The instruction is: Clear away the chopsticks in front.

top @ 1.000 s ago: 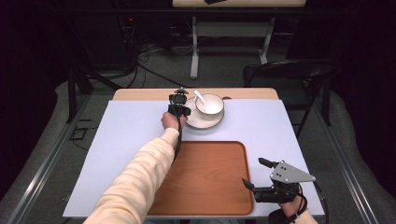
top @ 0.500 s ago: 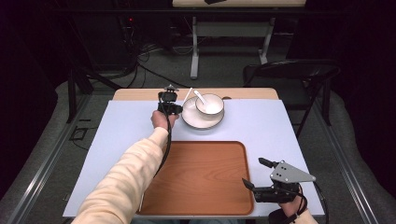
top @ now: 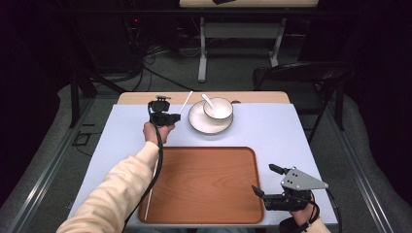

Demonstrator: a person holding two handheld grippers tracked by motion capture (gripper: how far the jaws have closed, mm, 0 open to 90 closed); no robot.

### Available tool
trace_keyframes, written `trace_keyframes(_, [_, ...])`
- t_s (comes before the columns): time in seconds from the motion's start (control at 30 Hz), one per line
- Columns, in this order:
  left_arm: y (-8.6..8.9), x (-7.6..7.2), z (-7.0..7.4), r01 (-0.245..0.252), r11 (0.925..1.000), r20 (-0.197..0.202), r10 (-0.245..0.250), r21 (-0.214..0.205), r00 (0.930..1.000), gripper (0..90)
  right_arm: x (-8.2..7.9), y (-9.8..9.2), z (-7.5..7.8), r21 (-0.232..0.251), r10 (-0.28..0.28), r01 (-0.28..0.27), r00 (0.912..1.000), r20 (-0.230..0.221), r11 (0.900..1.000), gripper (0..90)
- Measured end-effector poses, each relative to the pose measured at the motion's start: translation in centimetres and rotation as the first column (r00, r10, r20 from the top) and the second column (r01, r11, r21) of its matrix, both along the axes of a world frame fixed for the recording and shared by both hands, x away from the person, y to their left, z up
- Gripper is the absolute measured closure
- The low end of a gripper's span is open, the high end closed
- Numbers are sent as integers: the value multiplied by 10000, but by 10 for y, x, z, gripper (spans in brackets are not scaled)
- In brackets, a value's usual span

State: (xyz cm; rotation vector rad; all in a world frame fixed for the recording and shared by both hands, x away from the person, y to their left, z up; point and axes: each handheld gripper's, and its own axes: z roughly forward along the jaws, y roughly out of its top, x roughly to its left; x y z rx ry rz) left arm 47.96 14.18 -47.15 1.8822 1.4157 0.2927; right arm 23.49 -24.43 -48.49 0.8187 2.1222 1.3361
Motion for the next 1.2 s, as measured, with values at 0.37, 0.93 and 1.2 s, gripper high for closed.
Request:
trace_keyframes(0.37, [25, -42, 10, 75, 9994, 448, -60, -333, 9990, 844, 0, 0, 0, 4, 16, -16, 10000, 7, 10000, 144])
trace_keyframes(0.93, [44, -104, -5, 331, 9973, 175, -320, -655, 9993, 844, 1, 0, 0, 40, 61, -60, 10000, -14, 10000, 144])
trace_keyframes(1.2, [50, -133, -16, 117, 9957, -34, -120, -914, 9999, 843, 3, 1, 0, 38, 135, -135, 9999, 4, 9999, 144])
